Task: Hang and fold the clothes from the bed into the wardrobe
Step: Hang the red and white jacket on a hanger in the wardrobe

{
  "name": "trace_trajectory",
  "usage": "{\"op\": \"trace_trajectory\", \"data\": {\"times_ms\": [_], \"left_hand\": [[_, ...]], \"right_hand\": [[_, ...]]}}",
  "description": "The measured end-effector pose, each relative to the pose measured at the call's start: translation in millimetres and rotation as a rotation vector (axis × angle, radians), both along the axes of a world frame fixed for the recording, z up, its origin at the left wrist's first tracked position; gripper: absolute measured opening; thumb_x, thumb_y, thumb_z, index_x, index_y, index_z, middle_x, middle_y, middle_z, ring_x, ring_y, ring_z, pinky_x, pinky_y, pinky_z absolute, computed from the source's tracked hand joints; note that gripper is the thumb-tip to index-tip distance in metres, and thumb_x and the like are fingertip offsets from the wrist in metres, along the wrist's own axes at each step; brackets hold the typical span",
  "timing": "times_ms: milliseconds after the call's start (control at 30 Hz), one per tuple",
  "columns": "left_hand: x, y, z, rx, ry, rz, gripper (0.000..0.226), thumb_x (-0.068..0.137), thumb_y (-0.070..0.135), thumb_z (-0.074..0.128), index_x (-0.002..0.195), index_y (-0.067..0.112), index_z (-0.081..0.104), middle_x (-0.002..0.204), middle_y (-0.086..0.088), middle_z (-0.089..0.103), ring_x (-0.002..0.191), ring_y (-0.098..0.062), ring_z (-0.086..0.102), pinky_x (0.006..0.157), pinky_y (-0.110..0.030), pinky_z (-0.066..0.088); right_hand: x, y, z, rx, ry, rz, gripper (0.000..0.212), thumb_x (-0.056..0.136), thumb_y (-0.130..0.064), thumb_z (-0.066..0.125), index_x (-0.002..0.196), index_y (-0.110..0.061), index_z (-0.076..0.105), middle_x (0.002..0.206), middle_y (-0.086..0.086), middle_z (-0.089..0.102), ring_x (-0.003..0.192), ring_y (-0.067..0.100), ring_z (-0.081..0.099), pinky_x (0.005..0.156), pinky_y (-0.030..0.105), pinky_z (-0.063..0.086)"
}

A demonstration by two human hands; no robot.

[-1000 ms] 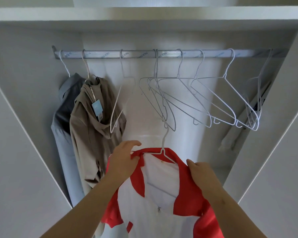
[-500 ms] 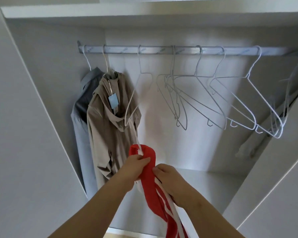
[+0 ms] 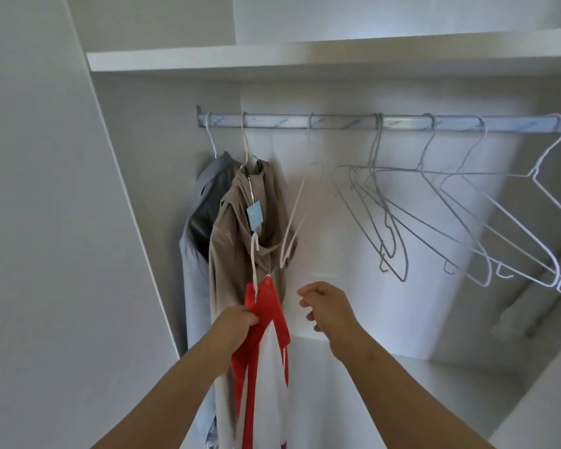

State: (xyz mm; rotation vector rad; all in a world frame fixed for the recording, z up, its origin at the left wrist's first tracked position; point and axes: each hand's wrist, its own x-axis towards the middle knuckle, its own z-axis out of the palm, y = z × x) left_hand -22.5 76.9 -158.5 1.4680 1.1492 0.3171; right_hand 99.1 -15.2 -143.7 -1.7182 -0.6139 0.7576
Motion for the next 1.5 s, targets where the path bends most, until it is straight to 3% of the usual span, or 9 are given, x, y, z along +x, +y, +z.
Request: {"op": "trace_trajectory", "data": {"times_ms": [200, 267, 333, 433, 567, 700, 867, 1300, 1500], "left_hand": [[2.8, 44.6, 19.9, 0.013, -0.062, -0.052, 0.015, 0.093, 0.01, 0.047, 0.092, 0.012, 0.062, 0.088, -0.008, 0.065, 0.081, -0.023, 0.062, 0.069, -0.029, 0.049], [4.0, 57.5, 27.5, 0.008, -0.078, -0.092, 0.016, 0.094, 0.011, 0.048, 0.091, 0.012, 0.064, 0.088, -0.008, 0.067, 0.08, -0.022, 0.063, 0.066, -0.028, 0.049], [6.0, 70.0, 34.6, 0.009, -0.081, -0.14, 0.017, 0.093, 0.011, 0.049, 0.088, 0.012, 0.065, 0.088, -0.008, 0.068, 0.082, -0.023, 0.064, 0.069, -0.027, 0.051], [9.2, 86.1, 43.3, 0.004, -0.079, -0.198, 0.017, 0.092, 0.013, 0.05, 0.089, 0.013, 0.068, 0.091, -0.009, 0.071, 0.086, -0.025, 0.067, 0.07, -0.029, 0.053], [19.2, 103.0, 56.6, -0.039, -0.091, -0.205, 0.018, 0.091, 0.016, 0.052, 0.1, 0.011, 0.066, 0.097, -0.011, 0.069, 0.09, -0.026, 0.066, 0.072, -0.032, 0.052], [36.7, 116.5, 70.3, -0.055, -0.125, -0.176, 0.021, 0.089, 0.018, 0.053, 0.105, 0.009, 0.063, 0.094, -0.011, 0.067, 0.085, -0.024, 0.064, 0.065, -0.031, 0.048], [62.4, 131.7, 88.1, -0.048, -0.185, -0.134, 0.024, 0.088, 0.018, 0.054, 0.109, 0.008, 0.058, 0.099, -0.013, 0.065, 0.089, -0.027, 0.062, 0.07, -0.035, 0.049], [142.4, 166.6, 162.4, 0.126, -0.368, -0.006, 0.017, 0.09, 0.01, 0.047, 0.075, 0.007, 0.056, 0.071, -0.01, 0.058, 0.062, -0.021, 0.054, 0.053, -0.028, 0.041], [175.4, 179.7, 158.0, 0.128, -0.315, 0.001, 0.012, 0.091, 0.01, 0.046, 0.093, 0.004, 0.057, 0.075, -0.012, 0.059, 0.064, -0.023, 0.056, 0.052, -0.029, 0.043]], "right_hand": [[6.8, 69.4, 10.9, 0.076, -0.107, -0.121, 0.004, 0.093, -0.02, 0.052, 0.092, -0.022, 0.048, 0.08, -0.01, 0.049, 0.073, 0.004, 0.05, 0.061, 0.018, 0.041], [12.0, 92.2, 9.7, 0.069, -0.106, -0.166, 0.035, 0.089, -0.028, 0.057, 0.121, -0.023, 0.041, 0.096, -0.005, 0.049, 0.094, 0.015, 0.054, 0.078, 0.029, 0.047], [17.3, 110.2, 11.6, 0.074, -0.071, -0.225, 0.051, 0.088, -0.028, 0.059, 0.132, -0.021, 0.034, 0.098, -0.001, 0.052, 0.091, 0.02, 0.055, 0.076, 0.032, 0.049], [25.2, 128.4, 11.9, 0.131, -0.016, -0.284, 0.04, 0.088, -0.015, 0.057, 0.125, -0.016, 0.042, 0.08, -0.004, 0.05, 0.067, 0.011, 0.052, 0.055, 0.023, 0.044], [34.7, 134.8, 11.0, 0.146, -0.036, -0.366, 0.013, 0.091, -0.009, 0.047, 0.1, -0.01, 0.057, 0.072, 0.001, 0.052, 0.063, 0.013, 0.049, 0.057, 0.024, 0.041], [43.6, 130.7, 16.5, 0.167, -0.003, -0.38, 0.021, 0.091, -0.007, 0.046, 0.072, -0.015, 0.049, 0.062, 0.002, 0.045, 0.052, 0.014, 0.039, 0.051, 0.024, 0.032], [55.9, 126.0, 29.9, 0.187, 0.008, -0.364, 0.017, 0.094, -0.011, 0.044, 0.09, -0.002, 0.058, 0.07, 0.011, 0.045, 0.057, 0.017, 0.037, 0.055, 0.029, 0.036], [107.9, 122.7, 43.2, 0.255, 0.22, -0.362, 0.017, 0.092, -0.002, 0.045, 0.079, -0.008, 0.056, 0.045, -0.001, 0.036, 0.036, 0.009, 0.027, 0.035, 0.017, 0.024], [116.8, 120.8, 34.6, 0.253, 0.278, -0.335, 0.019, 0.09, -0.001, 0.042, 0.08, -0.007, 0.058, 0.048, -0.001, 0.035, 0.032, 0.006, 0.027, 0.034, 0.016, 0.023]]}}
